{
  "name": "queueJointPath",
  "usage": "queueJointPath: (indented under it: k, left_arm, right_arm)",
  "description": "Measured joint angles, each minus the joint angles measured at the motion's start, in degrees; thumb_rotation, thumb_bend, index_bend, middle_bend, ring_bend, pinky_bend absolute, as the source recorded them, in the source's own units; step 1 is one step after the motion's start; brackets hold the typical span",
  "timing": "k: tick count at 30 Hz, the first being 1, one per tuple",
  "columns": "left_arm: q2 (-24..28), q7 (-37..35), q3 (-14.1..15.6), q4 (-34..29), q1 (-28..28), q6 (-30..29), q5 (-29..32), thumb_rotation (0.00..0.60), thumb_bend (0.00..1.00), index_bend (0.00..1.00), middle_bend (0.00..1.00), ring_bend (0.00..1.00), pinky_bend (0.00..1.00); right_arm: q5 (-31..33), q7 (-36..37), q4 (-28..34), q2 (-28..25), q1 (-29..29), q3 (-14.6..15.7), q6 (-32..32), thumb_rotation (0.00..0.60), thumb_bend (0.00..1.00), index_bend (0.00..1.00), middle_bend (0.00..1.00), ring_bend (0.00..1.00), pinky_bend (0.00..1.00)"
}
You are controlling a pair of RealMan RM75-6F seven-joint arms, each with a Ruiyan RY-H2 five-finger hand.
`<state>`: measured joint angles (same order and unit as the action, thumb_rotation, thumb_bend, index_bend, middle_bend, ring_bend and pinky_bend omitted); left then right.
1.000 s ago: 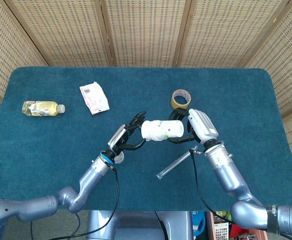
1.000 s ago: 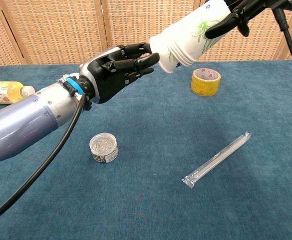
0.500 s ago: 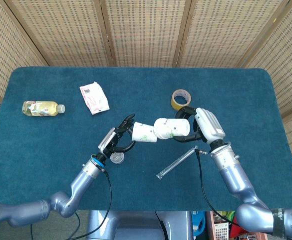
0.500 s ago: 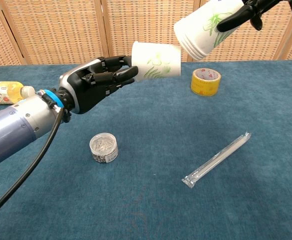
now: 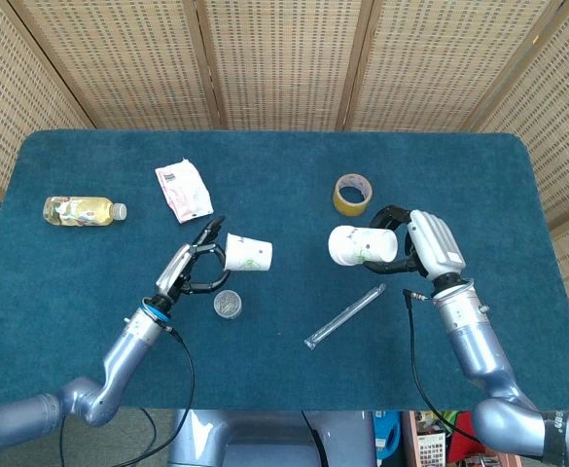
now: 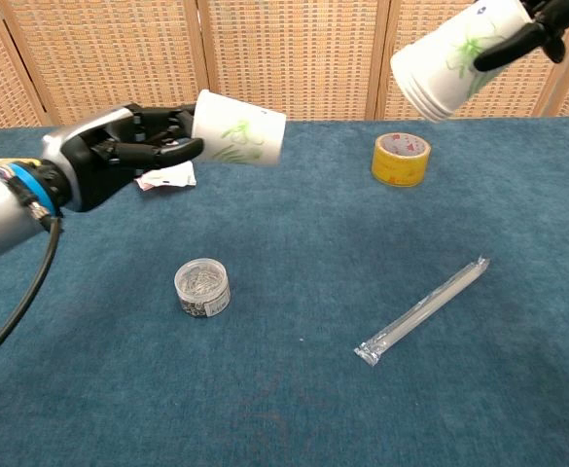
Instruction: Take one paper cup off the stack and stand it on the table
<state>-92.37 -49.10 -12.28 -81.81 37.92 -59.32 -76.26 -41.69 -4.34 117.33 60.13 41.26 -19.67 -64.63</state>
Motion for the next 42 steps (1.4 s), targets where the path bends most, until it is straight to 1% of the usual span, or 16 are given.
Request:
queueJointPath:
  k: [3, 9, 15, 18, 21, 23, 26, 30, 31, 34, 35, 37, 40, 42]
  left_arm:
    - [3.5, 6.6, 0.3, -2.6, -0.9, -0.1, 1.6, 0.6, 0.41, 0.64, 0.02, 0.0, 0.0]
    - [12.4, 21.4, 1.6, -11.5, -3.4, -0.7, 5.4, 0.6, 0.41, 0.64, 0.02, 0.0, 0.0]
    - [19.6, 34.5, 4.8, -18.6, -6.4, -2.6, 6.9, 0.6, 0.41, 0.64, 0.01, 0.0, 0.0]
    - [22.9, 40.9, 7.0, -22.0, -7.9, -3.5, 7.4, 0.6, 0.41, 0.6, 0.0, 0.0, 0.0]
    - [25.5, 46.1, 9.0, -24.5, -9.6, -4.5, 8.1, 0.6, 0.41, 0.51, 0.0, 0.0, 0.0]
    - [26.1, 48.0, 9.9, -25.0, -10.4, -4.9, 8.4, 0.6, 0.41, 0.42, 0.0, 0.0, 0.0]
    - [26.5, 50.0, 10.8, -24.8, -11.3, -5.2, 8.8, 0.6, 0.41, 0.31, 0.0, 0.0, 0.0]
    - [25.4, 51.4, 10.7, -23.4, -12.4, -6.4, 9.2, 0.6, 0.41, 0.2, 0.0, 0.0, 0.0]
    - [25.2, 51.5, 10.7, -23.2, -12.6, -6.5, 9.3, 0.6, 0.41, 0.18, 0.0, 0.0, 0.0]
    - [25.1, 51.7, 10.4, -23.1, -13.0, -6.9, 9.2, 0.6, 0.41, 0.13, 0.0, 0.0, 0.0]
    - [25.0, 51.8, 10.4, -23.0, -13.1, -7.0, 9.1, 0.6, 0.41, 0.1, 0.0, 0.0, 0.0]
    - [25.1, 52.3, 10.4, -23.0, -13.4, -7.5, 8.8, 0.6, 0.41, 0.06, 0.0, 0.0, 0.0]
    - [25.4, 53.2, 10.3, -23.3, -14.1, -8.6, 8.5, 0.6, 0.39, 0.02, 0.0, 0.0, 0.0]
    - [25.8, 53.5, 10.3, -23.6, -14.5, -9.0, 8.2, 0.6, 0.37, 0.01, 0.0, 0.0, 0.0]
  right_arm:
    - [-0.6, -1.8, -1.0, 0.2, -1.0, 1.7, -1.5, 0.6, 0.25, 0.75, 0.58, 0.46, 0.71]
    - [-2.1, -4.3, -2.9, 1.2, -3.6, 4.6, -4.3, 0.6, 0.25, 0.75, 0.55, 0.46, 0.71]
    - [-3.9, -7.4, -3.7, 2.0, -5.7, 7.1, -7.1, 0.6, 0.25, 0.74, 0.5, 0.43, 0.69]
    - [-5.2, -9.0, -3.6, 2.3, -7.1, 8.5, -7.8, 0.6, 0.25, 0.68, 0.45, 0.37, 0.65]
    - [-5.7, -10.5, -3.4, 2.3, -7.9, 9.5, -7.8, 0.6, 0.25, 0.6, 0.36, 0.28, 0.6]
    - [-6.0, -11.0, -3.5, 2.5, -8.5, 10.0, -7.9, 0.6, 0.25, 0.54, 0.32, 0.24, 0.56]
    - [-6.6, -10.7, -4.2, 3.2, -9.2, 10.4, -7.8, 0.6, 0.25, 0.51, 0.28, 0.19, 0.53]
    - [-7.6, -9.6, -5.7, 4.0, -10.2, 10.8, -7.1, 0.6, 0.25, 0.46, 0.22, 0.14, 0.49]
    - [-7.9, -9.3, -6.2, 4.2, -10.5, 10.9, -6.8, 0.6, 0.25, 0.44, 0.19, 0.11, 0.47]
    - [-8.7, -8.7, -6.9, 4.4, -11.0, 11.1, -6.0, 0.6, 0.24, 0.36, 0.09, 0.02, 0.39]
    - [-8.9, -8.5, -7.0, 4.4, -11.1, 11.1, -5.9, 0.6, 0.23, 0.33, 0.05, 0.0, 0.35]
    - [-9.5, -8.0, -7.3, 4.3, -11.4, 11.0, -5.6, 0.6, 0.21, 0.3, 0.01, 0.0, 0.3]
    - [-10.8, -7.7, -7.8, 4.2, -11.9, 10.9, -5.8, 0.6, 0.18, 0.25, 0.0, 0.0, 0.23]
    - [-11.6, -7.3, -8.0, 4.1, -12.3, 10.9, -5.9, 0.6, 0.16, 0.23, 0.0, 0.0, 0.2]
